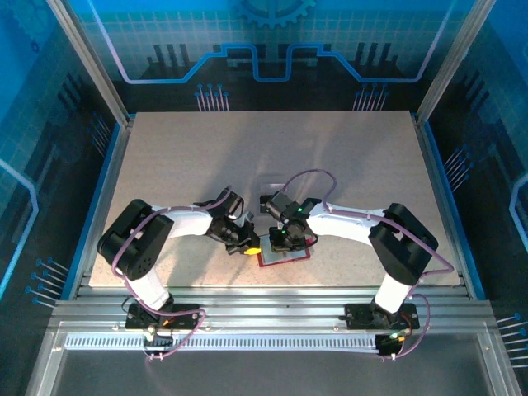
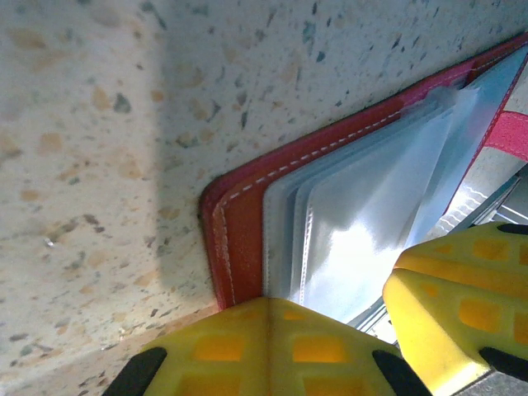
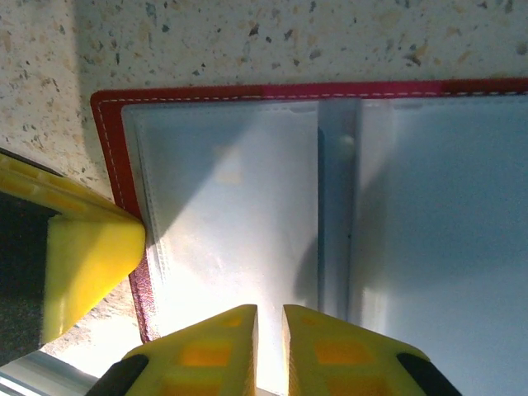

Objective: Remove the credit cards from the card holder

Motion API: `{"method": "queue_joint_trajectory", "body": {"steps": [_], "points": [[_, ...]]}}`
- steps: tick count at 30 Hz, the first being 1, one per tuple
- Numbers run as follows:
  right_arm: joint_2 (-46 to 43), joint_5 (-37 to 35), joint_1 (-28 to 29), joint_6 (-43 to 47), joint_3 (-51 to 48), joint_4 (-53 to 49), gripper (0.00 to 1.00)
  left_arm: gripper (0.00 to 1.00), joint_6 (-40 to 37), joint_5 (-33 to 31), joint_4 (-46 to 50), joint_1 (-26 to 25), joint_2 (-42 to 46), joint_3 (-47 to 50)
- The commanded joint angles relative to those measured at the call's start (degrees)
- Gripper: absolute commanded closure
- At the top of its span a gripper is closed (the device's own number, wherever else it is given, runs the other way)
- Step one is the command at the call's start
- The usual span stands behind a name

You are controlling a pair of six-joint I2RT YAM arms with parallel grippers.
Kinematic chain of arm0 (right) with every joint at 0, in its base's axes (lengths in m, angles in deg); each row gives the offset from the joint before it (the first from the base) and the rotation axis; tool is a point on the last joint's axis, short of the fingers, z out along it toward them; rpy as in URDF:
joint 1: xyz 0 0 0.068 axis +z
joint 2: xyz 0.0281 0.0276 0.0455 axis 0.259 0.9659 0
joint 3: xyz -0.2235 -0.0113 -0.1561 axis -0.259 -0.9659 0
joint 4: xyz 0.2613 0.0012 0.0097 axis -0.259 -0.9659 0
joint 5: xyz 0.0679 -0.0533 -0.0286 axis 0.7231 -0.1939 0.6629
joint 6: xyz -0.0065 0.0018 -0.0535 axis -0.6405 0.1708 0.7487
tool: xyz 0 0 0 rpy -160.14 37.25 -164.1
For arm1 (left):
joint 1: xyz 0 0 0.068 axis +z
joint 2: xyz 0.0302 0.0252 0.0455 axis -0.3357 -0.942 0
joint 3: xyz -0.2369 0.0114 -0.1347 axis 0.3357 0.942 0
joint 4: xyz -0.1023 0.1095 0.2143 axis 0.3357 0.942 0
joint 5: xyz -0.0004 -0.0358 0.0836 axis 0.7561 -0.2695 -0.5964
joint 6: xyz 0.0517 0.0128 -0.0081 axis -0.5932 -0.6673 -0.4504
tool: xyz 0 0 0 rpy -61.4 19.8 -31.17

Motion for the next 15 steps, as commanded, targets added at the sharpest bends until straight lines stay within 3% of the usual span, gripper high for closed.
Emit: {"method": "queue_joint_trajectory", "body": {"steps": [1,10,15], "points": [[1.17,-1.73,0.33,0.5,0.79,-2.37,0.84,0.94,-1.52,-0.48,1.68,-0.36,-1.03,-0.31],[0.91,-0.01,0.84,-0.54,-0.25,-1.27,0.73,0.95,-3.31,-2.3,5.11,0.25,0.36,-2.01],[0.97,4.34,1.07,-2.35,-1.27,3.1,0.74,0.95,-3.99,-2.44,6.76,1.12,2.18,-2.48]]}}
